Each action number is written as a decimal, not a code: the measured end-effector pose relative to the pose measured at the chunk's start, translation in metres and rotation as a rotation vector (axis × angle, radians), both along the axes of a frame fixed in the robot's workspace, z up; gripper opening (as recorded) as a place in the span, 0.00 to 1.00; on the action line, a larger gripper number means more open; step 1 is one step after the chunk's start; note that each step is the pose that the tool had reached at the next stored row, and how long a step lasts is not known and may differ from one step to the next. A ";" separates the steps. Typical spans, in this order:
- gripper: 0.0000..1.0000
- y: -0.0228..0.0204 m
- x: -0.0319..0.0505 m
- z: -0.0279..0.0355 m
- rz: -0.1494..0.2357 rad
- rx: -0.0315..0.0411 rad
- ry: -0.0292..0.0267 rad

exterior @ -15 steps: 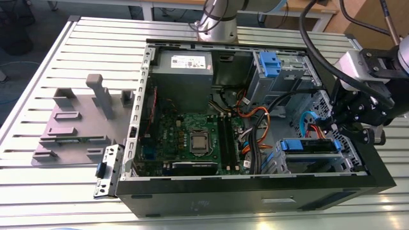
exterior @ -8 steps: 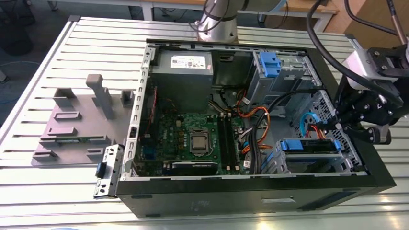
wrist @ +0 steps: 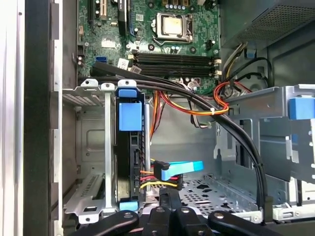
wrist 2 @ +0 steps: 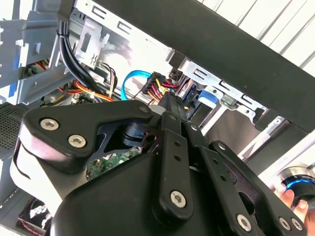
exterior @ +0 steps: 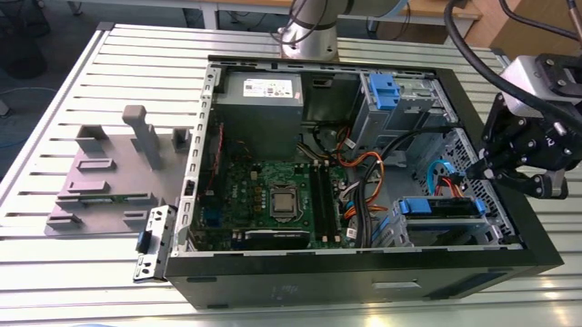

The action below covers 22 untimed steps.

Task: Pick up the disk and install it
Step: 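Insert the first disk wire, then insert the second disk wire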

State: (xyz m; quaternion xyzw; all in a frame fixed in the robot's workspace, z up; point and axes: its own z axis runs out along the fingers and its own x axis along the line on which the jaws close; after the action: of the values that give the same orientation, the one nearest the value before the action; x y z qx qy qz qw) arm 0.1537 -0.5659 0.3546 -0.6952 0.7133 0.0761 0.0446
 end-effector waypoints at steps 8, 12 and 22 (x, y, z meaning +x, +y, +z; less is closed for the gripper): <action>0.11 0.0000 0.0001 0.0075 0.000 0.0004 0.0000; 0.11 0.0000 0.0001 0.0077 0.000 0.0003 0.0000; 0.17 0.0000 0.0000 0.0077 0.000 0.0003 -0.0001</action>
State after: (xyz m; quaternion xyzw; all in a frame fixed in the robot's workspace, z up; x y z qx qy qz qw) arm 0.1537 -0.5659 0.3624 -0.6952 0.7133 0.0762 0.0448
